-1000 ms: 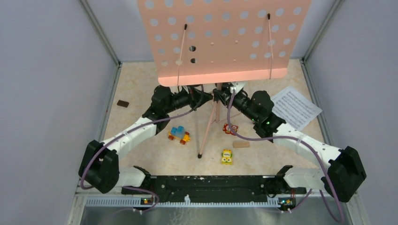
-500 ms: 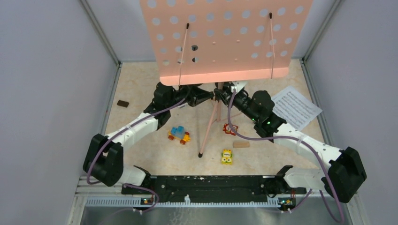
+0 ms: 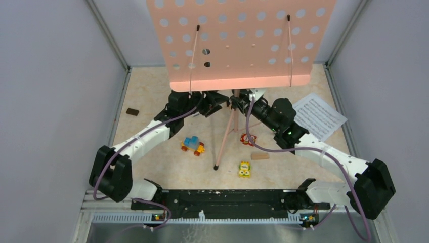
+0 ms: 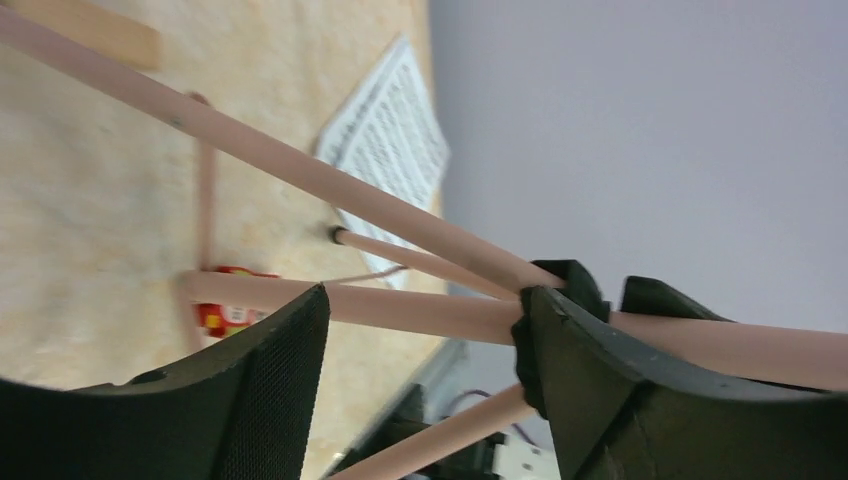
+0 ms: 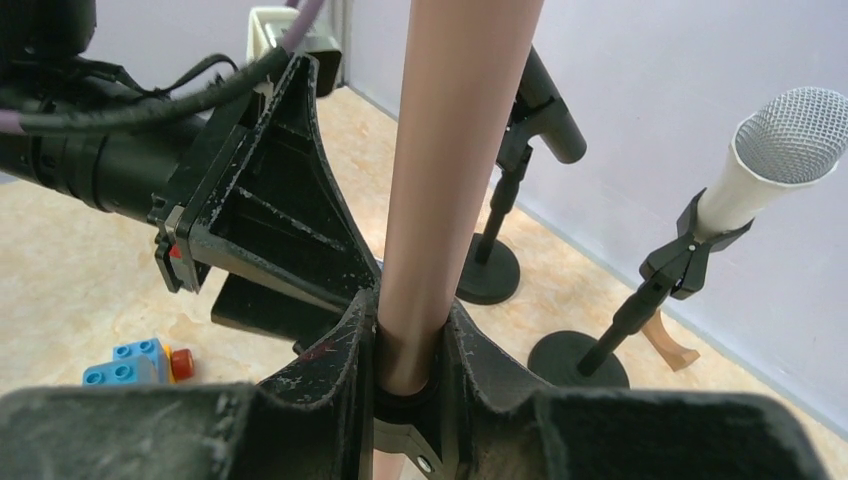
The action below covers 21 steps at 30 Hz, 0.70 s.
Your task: Pack up the instrument practice props
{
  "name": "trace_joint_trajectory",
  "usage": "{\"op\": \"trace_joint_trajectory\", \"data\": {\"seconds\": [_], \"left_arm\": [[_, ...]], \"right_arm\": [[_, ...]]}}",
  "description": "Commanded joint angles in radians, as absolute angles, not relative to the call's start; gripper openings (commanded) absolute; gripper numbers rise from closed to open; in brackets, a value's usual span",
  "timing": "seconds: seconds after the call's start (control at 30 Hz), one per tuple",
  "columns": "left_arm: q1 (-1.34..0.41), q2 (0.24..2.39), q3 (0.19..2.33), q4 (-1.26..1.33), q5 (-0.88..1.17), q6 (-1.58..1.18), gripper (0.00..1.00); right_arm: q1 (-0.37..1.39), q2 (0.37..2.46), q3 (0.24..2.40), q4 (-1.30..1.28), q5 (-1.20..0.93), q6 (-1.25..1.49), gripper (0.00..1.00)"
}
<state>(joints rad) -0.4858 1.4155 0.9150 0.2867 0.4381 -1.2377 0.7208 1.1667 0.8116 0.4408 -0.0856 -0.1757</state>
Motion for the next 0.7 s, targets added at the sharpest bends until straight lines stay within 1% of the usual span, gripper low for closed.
{"op": "trace_joint_trajectory", "data": {"seconds": [0.0,0.07,0.17,0.27,0.33,0.4,0.47,0.57,0.67], "left_arm": [[-0.485,1.298,0.961,0.068,0.199,-0.926,0.80],[-0.485,1.244,0.937,0.073,0.140,-0.849,0.82],[-0.486,1.176,0.876,0.151,0.082,-0.732,0.85],[-0.486,1.131,0.834,0.224,0.070,-0.618,0.88],[-0.486,1.109,0.807,0.275,0.103,-0.542,0.90],[-0.486,1.094,0.772,0.353,0.194,-0.451,0.90],[-0.489,1.082,0.722,0.475,0.333,-0.335,0.91],[-0.496,1.070,0.622,0.733,0.539,-0.151,0.90],[-0.503,1.071,0.539,0.937,0.651,0.043,0.94]], "right_arm": [[0.764,1.150,0.784,0.420,-0.253,-0.271,0.00],[0.763,1.150,0.780,0.429,-0.255,-0.267,0.00],[0.763,1.154,0.779,0.433,-0.255,-0.267,0.00],[0.764,1.155,0.779,0.433,-0.255,-0.264,0.00],[0.764,1.155,0.777,0.434,-0.255,-0.265,0.00],[0.764,1.155,0.773,0.435,-0.253,-0.263,0.00],[0.764,1.154,0.769,0.436,-0.253,-0.259,0.00],[0.764,1.151,0.762,0.439,-0.253,-0.253,0.00],[0.763,1.151,0.758,0.440,-0.252,-0.249,0.00]]}}
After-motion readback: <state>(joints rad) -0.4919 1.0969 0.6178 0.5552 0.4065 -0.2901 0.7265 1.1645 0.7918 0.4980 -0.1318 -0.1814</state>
